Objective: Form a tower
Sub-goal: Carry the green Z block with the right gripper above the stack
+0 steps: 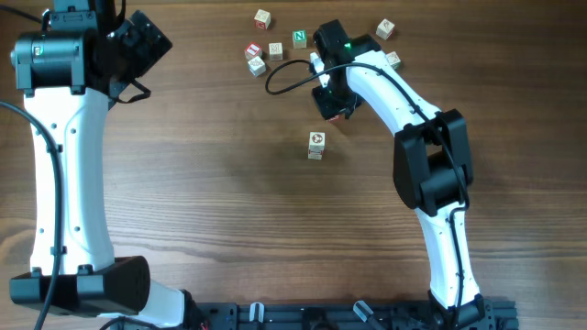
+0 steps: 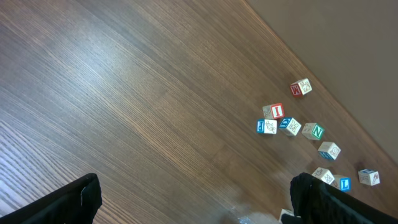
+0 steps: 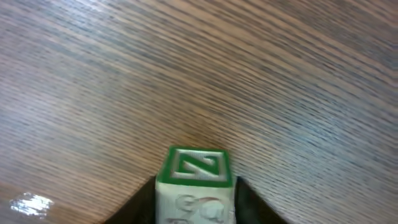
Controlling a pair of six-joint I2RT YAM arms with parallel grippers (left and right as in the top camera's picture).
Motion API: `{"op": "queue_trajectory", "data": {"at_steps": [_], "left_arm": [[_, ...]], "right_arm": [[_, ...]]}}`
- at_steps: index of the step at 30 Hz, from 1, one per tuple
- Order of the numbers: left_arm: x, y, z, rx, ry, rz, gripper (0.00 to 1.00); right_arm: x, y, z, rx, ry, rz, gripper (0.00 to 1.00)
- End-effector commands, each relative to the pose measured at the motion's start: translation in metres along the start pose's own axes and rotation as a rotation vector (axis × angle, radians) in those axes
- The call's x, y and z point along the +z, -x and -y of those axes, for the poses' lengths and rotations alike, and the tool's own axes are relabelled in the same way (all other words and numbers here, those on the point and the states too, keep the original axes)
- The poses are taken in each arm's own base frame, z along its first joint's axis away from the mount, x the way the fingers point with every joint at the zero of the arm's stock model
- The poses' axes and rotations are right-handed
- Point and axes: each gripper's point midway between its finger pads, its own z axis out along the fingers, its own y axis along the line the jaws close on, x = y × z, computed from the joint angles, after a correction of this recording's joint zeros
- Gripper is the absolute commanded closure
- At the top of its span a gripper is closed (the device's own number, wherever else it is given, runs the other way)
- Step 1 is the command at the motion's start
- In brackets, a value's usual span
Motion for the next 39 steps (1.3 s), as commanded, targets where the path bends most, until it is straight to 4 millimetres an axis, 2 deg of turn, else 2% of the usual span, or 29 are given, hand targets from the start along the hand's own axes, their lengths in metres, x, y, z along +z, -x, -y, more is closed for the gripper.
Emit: {"op": "queue_trajectory", "data": {"at_steps": [1,4,9,12,13,16,20,23,25,29,30,32,33,39], "left_arm": [[-0.001,0.003,-0.003,0.003,0.007,0.011,0.00],[0.000,0.003,-0.002,0.003,0.007,0.011,0.00],[-0.001,0.003,-0.002,0.003,0.007,0.011,0.00],[0.000,0.003,-0.003,0.003,0.007,0.010,0.00],[-0.001,0.003,-0.002,0.003,0.007,0.011,0.00],[-0.001,0.003,-0.002,0.003,0.007,0.011,0.00],[0.000,0.003,-0.003,0.003,0.007,0.011,0.00],[0.000,0.003,-0.002,0.003,0.007,0.011,0.00],[-0.001,0.003,-0.002,0.003,0.007,0.011,0.00],[0.000,0.003,-0.002,0.003,0.007,0.011,0.00],[-0.001,0.003,-0.002,0.003,0.007,0.011,0.00],[-0.001,0.003,-0.003,0.003,0.007,0.011,0.00],[-0.001,0.003,-0.003,0.003,0.007,0.011,0.00],[-0.001,0.003,-0.002,0.003,0.007,0.011,0.00]], "right_arm": [[-0.004,-0.002,0.007,0.057,-0.033,-0.012,0.74],[-0.022,-0.001,0.007,0.131,-0.034,-0.023,0.77],[-0.089,0.002,0.003,0.268,-0.024,-0.005,0.78],[-0.141,0.000,-0.014,0.311,0.076,0.025,0.79],[-0.150,-0.002,-0.016,0.310,0.089,0.033,0.78],[-0.195,-0.019,-0.019,0.326,0.108,0.067,0.78],[-0.293,-0.038,-0.020,0.312,0.142,0.290,0.78],[-0.329,-0.051,-0.021,0.311,0.157,0.375,0.79],[-0.330,-0.056,-0.030,0.297,0.190,0.364,0.79],[-0.282,-0.072,-0.045,0.275,0.170,0.194,0.81],[-0.263,-0.082,-0.045,0.296,0.158,0.123,0.82],[-0.250,-0.087,-0.040,0.333,0.126,0.082,0.83],[-0.243,-0.091,-0.031,0.398,0.068,0.069,0.83],[-0.215,-0.080,-0.032,0.452,0.070,0.075,0.83]]}}
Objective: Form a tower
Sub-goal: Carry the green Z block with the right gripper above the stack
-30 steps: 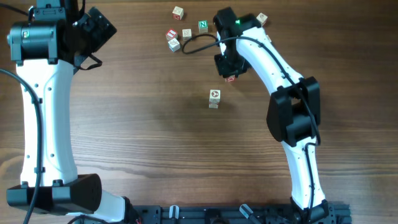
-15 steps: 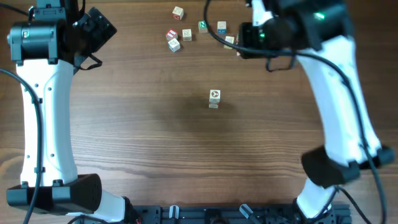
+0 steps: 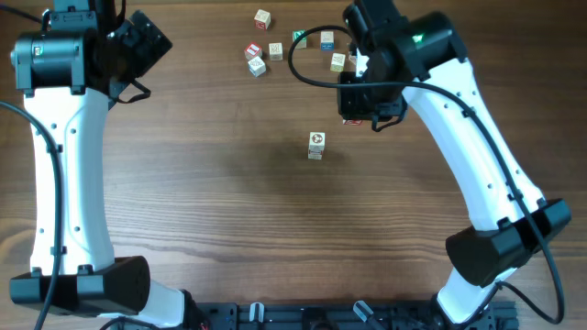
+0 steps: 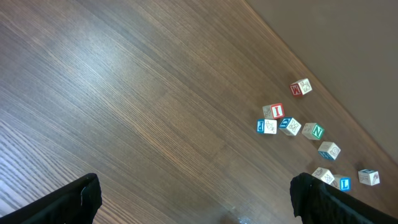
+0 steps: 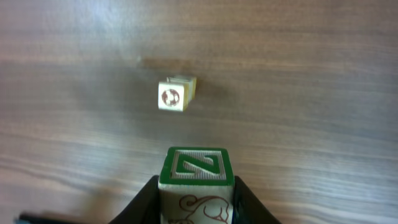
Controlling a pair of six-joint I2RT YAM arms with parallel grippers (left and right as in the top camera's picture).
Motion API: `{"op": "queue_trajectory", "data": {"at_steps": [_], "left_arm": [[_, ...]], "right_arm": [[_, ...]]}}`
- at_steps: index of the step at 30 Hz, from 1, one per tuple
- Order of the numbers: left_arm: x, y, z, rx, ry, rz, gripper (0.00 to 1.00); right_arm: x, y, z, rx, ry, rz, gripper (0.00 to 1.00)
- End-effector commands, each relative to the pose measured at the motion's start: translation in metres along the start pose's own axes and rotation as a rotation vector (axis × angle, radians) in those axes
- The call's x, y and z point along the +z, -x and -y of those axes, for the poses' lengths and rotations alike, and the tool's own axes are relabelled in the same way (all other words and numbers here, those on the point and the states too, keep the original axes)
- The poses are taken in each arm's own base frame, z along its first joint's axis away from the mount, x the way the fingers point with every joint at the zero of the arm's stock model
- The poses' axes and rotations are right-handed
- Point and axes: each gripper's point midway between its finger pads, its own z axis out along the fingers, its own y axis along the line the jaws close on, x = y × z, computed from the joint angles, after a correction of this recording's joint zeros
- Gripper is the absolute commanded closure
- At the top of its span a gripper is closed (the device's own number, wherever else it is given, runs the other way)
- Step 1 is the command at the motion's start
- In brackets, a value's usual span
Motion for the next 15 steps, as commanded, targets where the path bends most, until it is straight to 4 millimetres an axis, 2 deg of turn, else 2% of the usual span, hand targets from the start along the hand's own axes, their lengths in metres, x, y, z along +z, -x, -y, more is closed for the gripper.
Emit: {"op": "queue_trajectory", "data": {"at_steps": [1,4,7,9,15], "left_arm": [[-0.001,0.003,-0.002,0.003,0.007,0.011,0.00],[-0.001,0.003,-0.003,0.003,0.007,0.011,0.00],[-0.001,0.003,-0.003,0.003,0.007,0.011,0.00],[-0.001,0.003,-0.003,0.003,0.007,0.011,0.00],[-0.001,0.003,-0.003,0.003,0.007,0.011,0.00]], "right_arm": [[0.012,0.001,0.001,0.045,-0.018,0.004,0.83],[0.016,0.001,-0.004,0.053,-0.017,0.008,0.83],[0.029,-0.002,-0.027,-0.020,-0.022,0.039,0.83],[0.040,-0.006,-0.033,-0.051,-0.048,0.051,0.83],[0.065,-0.008,-0.036,-0.060,-0.037,0.048,0.82]]}}
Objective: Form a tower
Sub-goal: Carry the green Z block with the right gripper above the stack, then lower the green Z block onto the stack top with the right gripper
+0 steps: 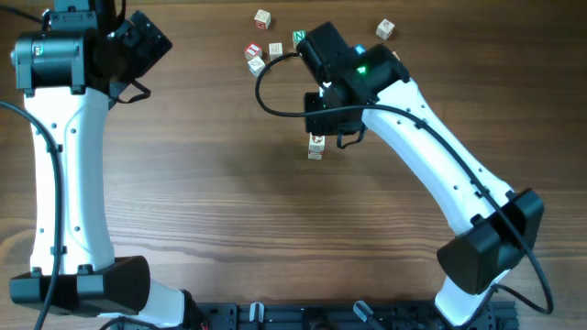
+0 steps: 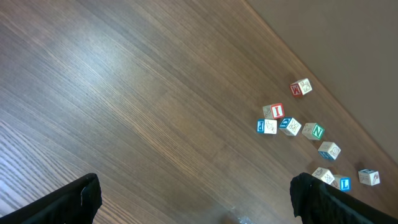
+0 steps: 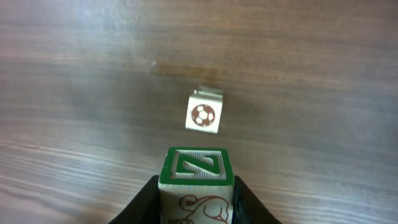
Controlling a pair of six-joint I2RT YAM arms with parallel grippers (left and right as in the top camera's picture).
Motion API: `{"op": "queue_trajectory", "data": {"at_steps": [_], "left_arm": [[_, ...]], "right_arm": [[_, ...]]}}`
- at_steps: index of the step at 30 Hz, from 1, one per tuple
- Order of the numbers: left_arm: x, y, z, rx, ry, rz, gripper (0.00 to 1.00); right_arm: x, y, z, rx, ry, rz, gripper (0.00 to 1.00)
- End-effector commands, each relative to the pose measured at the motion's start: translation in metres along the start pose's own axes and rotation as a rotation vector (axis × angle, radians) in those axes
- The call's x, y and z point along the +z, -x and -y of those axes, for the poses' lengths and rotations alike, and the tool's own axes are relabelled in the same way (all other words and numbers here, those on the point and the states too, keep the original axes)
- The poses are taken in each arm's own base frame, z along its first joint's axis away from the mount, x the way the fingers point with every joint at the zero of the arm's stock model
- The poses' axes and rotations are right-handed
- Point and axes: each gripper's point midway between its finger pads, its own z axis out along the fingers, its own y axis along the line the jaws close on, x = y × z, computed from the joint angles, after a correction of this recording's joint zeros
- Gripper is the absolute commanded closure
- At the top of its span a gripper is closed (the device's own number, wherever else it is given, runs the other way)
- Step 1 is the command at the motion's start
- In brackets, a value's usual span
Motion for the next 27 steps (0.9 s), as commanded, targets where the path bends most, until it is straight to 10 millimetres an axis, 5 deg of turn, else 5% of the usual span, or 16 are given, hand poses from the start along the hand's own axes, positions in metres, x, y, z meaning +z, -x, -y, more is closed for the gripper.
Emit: {"op": "queue_trajectory", "data": {"at_steps": [1,11,23,27], "left_arm": [[-0.001,0.003,-0.002,0.003,0.007,0.011,0.00],[-0.001,0.003,-0.002,0.003,0.006,0.011,0.00],[-0.001,0.003,-0.002,0.003,0.006,0.011,0.00],[0.000,0.003,-0.002,0.003,0.007,0.011,0.00]], "right_arm": [[0.019,0.001,0.003,0.013,-0.015,0.006,0.82],[0.051,-0.003,-0.001,0.024,-0.011,-0.048,0.82],[0.050,-0.018,-0.004,0.126,0.065,-0.157,0.83],[0.066,-0.017,0.003,0.097,0.019,-0.167,0.83]]}}
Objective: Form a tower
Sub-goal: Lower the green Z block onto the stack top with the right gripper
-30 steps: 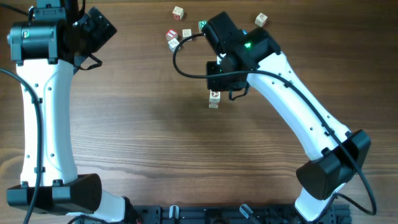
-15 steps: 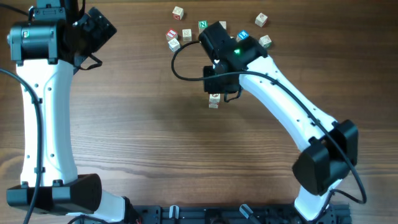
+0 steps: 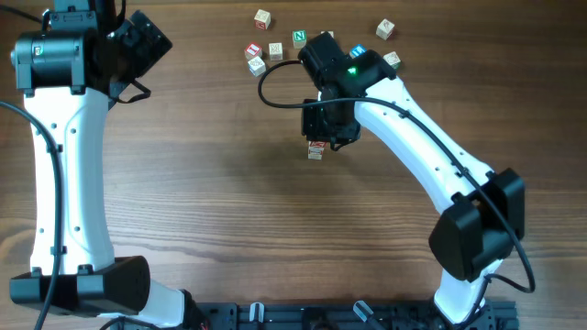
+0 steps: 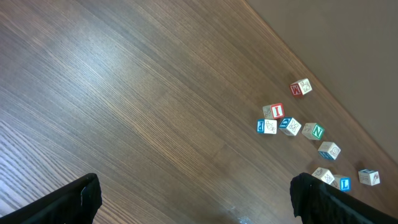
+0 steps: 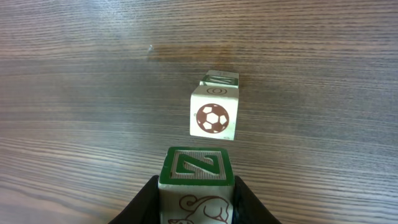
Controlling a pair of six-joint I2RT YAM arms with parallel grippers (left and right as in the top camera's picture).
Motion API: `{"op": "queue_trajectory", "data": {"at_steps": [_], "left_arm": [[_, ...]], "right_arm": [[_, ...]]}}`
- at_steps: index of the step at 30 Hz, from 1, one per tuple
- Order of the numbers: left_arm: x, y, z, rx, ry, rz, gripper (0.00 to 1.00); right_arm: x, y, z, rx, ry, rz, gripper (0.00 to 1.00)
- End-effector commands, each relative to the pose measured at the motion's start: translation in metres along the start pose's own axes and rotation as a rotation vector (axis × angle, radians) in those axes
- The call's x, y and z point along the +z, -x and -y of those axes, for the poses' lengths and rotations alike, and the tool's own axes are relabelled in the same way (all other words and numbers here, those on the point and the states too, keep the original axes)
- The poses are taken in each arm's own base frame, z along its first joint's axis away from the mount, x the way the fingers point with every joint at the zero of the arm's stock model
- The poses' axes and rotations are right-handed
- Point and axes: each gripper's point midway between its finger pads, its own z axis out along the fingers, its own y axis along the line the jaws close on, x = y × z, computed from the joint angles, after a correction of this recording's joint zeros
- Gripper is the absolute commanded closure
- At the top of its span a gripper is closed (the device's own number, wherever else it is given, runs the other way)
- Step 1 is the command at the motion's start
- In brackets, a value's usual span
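Note:
My right gripper [image 5: 198, 190] is shut on a wooden block [image 5: 198, 180] whose upper face bears a green N. Just beyond it stands a short stack: a block with a soccer ball [image 5: 213, 119] on top of another block [image 5: 219, 79]. In the overhead view the right gripper [image 3: 327, 128] hangs at the back edge of that stack [image 3: 315, 152] and partly covers it. The held block is above the stack's top and not touching it. My left gripper [image 4: 196, 208] is wide open with nothing in it, up at the far left [image 3: 139, 41].
Several loose letter blocks lie at the table's back edge: a green N block [image 3: 299, 38], a red one [image 3: 253, 50], a blue one [image 3: 358, 52] and plain ones [image 3: 263, 17]. The right arm's cable [image 3: 275, 78] loops near them.
My right gripper, still holding the N block, has come nearer to the stack. The soccer-ball block now looks larger and sits just ahead of the held block. The left arm has not moved.
At first my right gripper held the N block low over bare table behind the stack. Then it was raised, to the right of the stack. Later it stood behind the stack, and now it is at the stack's edge. The left arm stayed still throughout.

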Motion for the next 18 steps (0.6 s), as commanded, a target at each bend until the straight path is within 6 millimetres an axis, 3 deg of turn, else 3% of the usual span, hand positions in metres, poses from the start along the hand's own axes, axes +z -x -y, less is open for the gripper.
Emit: {"op": "queue_trajectory", "data": {"at_steps": [1,18], "left_arm": [[0.000,0.003,-0.002,0.003,0.007,0.011,0.00],[-0.001,0.003,-0.002,0.003,0.007,0.011,0.00]], "right_arm": [[0.024,0.000,0.009,-0.006,-0.051,-0.041,0.83],[0.026,0.017,0.016,-0.004,-0.101,0.039,0.83]]}}
